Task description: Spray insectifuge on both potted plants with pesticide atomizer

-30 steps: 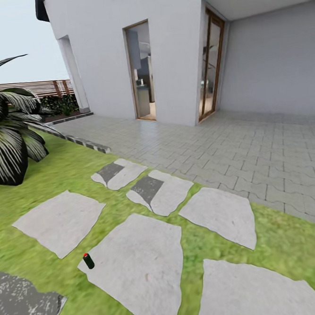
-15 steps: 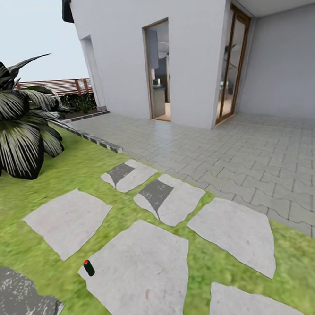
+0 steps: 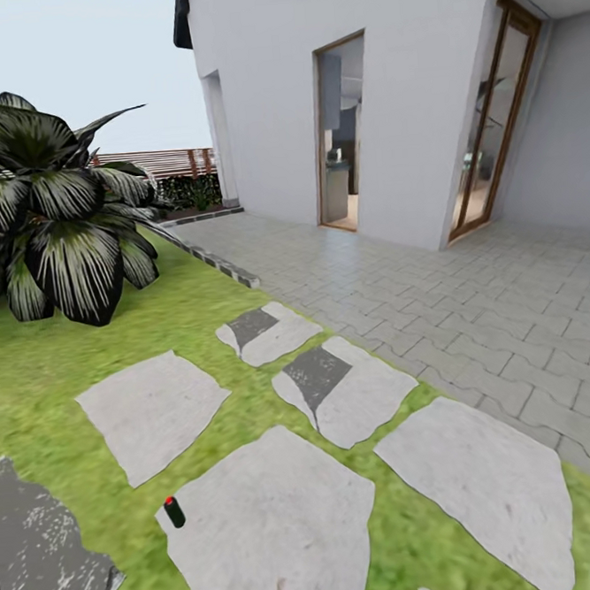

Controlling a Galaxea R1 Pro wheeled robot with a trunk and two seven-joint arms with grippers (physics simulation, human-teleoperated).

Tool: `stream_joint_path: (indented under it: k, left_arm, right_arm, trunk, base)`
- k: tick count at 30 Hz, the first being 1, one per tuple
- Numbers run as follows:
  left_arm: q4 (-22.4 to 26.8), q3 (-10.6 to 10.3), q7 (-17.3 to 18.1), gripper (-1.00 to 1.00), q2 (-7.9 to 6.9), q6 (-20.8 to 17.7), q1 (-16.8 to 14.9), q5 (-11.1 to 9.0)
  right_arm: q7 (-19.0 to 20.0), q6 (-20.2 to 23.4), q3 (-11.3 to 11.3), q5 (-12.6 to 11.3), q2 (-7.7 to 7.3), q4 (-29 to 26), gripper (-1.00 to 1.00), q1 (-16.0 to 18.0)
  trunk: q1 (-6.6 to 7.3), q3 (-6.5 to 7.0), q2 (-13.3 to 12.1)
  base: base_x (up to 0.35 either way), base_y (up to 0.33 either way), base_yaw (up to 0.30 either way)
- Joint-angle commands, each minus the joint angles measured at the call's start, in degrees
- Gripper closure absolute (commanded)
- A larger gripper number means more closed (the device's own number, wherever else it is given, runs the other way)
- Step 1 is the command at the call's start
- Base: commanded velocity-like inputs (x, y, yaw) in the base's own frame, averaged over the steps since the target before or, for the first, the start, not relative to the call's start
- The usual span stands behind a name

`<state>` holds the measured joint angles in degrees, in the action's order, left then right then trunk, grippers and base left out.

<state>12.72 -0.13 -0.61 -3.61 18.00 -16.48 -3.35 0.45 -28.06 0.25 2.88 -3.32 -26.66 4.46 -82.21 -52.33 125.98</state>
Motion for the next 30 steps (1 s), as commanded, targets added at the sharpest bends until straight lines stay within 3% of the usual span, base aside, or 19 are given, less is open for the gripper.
stream_joint_path:
  k: [1, 18, 30]
  left_arm:
    - [-0.1, 0.0, 0.0, -1.0, 0.02, 0.2, 0.0, -0.3]
    - [-0.1, 0.0, 0.0, -1.0, 0.0, 0.2, 0.0, -0.3]
    - [-0.1, 0.0, 0.0, -1.0, 0.0, 0.2, 0.0, -0.3]
  right_arm:
    - [0.0, -0.1, 0.0, 0.3, -0.02, 0.0, -1.0, 0.0]
    - [0.0, -0.2, 0.0, 0.3, -0.01, 0.0, -1.0, 0.0]
    - [0.0, -0.2, 0.0, 0.3, -0.01, 0.0, -1.0, 0.0]
  trunk:
    - [-0.02, -0.05, 0.0]
    - [-0.02, -0.05, 0.0]
    - [-0.02, -0.05, 0.0]
  base:
    - [0.278, -0.185, 0.277]
    - [0.178, -0.233, 0.267]
    - [0.115, -0.263, 0.032]
